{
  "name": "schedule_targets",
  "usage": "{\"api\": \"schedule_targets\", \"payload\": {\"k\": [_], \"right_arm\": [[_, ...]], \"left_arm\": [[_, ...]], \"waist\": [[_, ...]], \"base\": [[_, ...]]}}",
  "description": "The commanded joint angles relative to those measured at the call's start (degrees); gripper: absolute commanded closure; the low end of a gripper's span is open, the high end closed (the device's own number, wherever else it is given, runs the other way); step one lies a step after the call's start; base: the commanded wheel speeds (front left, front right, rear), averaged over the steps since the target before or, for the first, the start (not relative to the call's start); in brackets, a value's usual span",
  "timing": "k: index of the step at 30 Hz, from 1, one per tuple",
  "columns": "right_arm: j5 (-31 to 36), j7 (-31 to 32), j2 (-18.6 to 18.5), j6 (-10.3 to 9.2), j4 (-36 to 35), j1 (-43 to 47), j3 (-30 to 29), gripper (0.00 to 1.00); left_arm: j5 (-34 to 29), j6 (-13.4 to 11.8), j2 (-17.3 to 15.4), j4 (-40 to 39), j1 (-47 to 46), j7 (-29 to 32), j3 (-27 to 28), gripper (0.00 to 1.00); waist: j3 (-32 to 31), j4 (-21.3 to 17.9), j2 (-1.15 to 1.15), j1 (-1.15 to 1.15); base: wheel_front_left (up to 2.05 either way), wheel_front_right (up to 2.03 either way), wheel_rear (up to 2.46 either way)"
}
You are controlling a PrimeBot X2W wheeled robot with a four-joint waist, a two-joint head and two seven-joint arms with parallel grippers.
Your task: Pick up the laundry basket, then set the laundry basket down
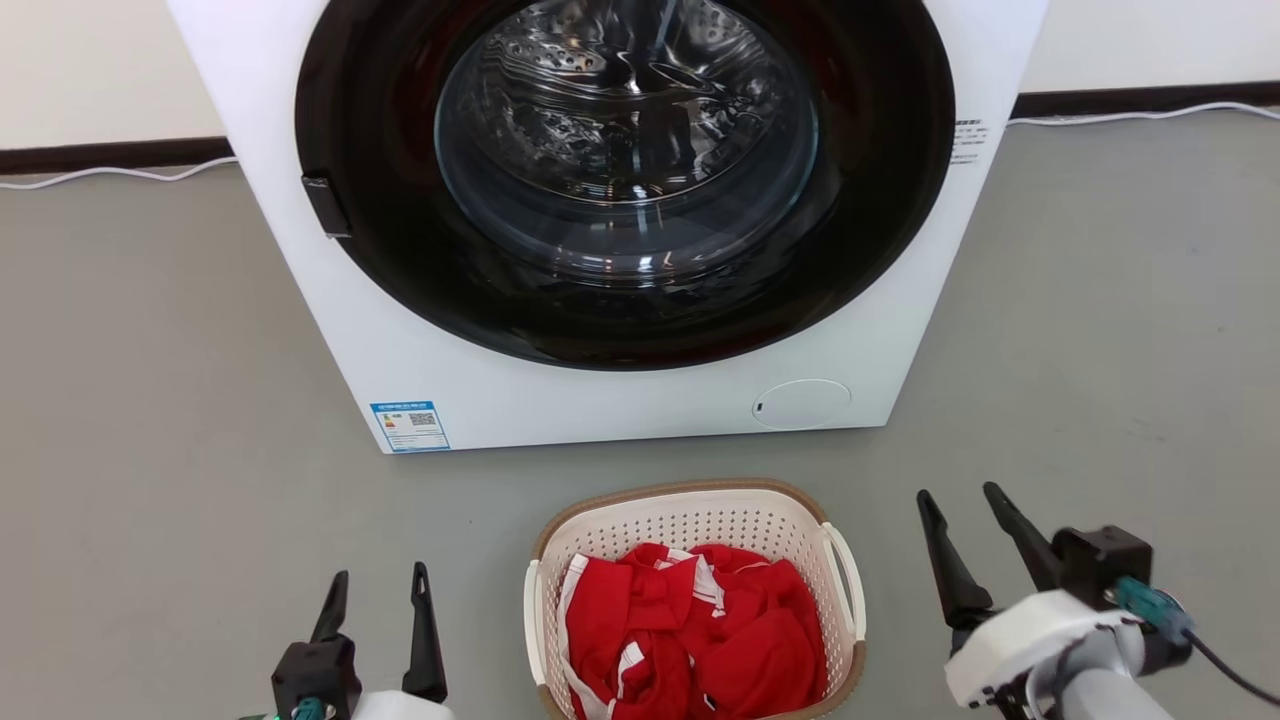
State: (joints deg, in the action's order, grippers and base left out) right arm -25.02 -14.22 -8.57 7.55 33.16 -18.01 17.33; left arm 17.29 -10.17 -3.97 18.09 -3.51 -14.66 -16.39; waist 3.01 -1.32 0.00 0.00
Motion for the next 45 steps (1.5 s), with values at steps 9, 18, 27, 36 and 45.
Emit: {"api": "schedule_targets", "payload": {"k": [9, 18, 27, 36, 45], "right_arm": [[7.52, -0.78, 0.33, -0.06, -17.35, 9.58, -7.54, 0.00], [11.29, -0.78, 1.63, -0.06, -24.14, 15.29, -12.86, 0.00], [12.43, -0.78, 2.45, -0.06, -25.28, 16.40, -14.13, 0.00], [11.94, 0.12, 4.20, 0.00, -20.51, 17.95, -14.43, 1.00], [5.96, 1.32, 4.06, 0.00, -20.66, 17.75, -14.75, 1.00]], "left_arm": [[-4.66, 1.13, 0.80, -11.79, 4.05, -0.34, 5.54, 0.00], [-5.33, 0.68, 1.06, -16.29, 8.00, -0.34, 6.68, 0.00], [-4.84, 0.11, 1.08, -17.67, 9.27, -0.34, 6.02, 0.00], [-4.85, 0.60, 1.60, -12.91, 10.74, 0.01, 3.98, 1.00], [1.38, 1.64, 1.13, -12.88, 10.18, 1.01, 4.77, 1.00]], "waist": [[-0.21, -0.32, 0.00, 0.00], [-0.74, -1.74, 0.00, 0.00], [-0.35, -1.86, 0.00, 0.00], [-0.26, -1.80, 0.00, 0.00], [-0.55, -1.58, 0.00, 0.07]], "base": [[0.00, 0.00, 0.00], [0.00, 0.00, 0.00], [0.00, 0.00, 0.00], [0.00, 0.00, 0.00], [0.00, 0.00, 0.00]]}}
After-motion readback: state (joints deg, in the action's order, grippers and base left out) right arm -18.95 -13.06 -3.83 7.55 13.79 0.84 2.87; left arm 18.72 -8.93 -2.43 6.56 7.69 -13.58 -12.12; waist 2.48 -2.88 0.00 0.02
